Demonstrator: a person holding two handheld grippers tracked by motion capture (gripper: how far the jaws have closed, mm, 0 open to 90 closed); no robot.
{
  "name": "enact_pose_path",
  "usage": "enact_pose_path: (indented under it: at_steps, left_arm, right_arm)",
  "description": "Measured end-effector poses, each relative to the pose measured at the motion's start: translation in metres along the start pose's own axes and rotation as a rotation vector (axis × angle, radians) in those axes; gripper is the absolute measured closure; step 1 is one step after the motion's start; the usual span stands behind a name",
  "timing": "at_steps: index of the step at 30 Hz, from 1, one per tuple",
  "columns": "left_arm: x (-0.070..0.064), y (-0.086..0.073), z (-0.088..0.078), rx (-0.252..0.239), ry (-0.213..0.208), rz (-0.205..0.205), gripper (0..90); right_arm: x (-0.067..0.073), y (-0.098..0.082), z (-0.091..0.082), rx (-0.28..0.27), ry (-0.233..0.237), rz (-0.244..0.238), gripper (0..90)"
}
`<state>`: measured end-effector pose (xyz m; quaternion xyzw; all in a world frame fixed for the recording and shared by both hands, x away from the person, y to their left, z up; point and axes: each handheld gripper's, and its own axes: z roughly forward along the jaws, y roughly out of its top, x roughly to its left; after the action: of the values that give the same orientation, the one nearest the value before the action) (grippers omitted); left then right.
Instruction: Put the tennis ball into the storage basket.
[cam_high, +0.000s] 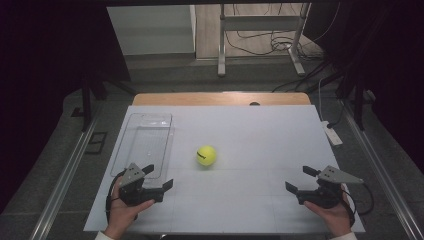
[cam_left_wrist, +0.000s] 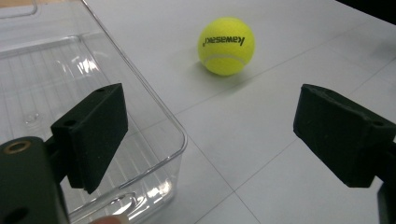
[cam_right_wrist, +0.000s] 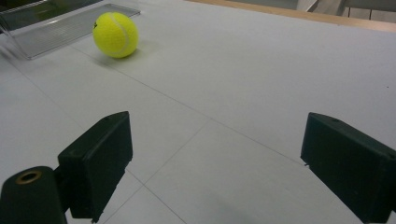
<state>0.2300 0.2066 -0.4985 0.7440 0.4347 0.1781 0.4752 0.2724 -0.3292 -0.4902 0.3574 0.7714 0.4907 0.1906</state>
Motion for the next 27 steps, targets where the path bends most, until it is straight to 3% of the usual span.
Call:
enact_pose_path:
  at_steps: [8,27]
  left_arm:
    - [0.0006,0.0000,0.0019,0.002,0.015,-0.005,11.6]
    - [-0.0032,0.0000,0.0043,0.000,0.011,0.025,11.6]
  right_arm:
    - [-0.0005,-0.0014,0.0027,0.005,0.022,0.003,10.1]
    - [0.0043,-0.0014,-0.0011,0.009,0.011,-0.004,10.5]
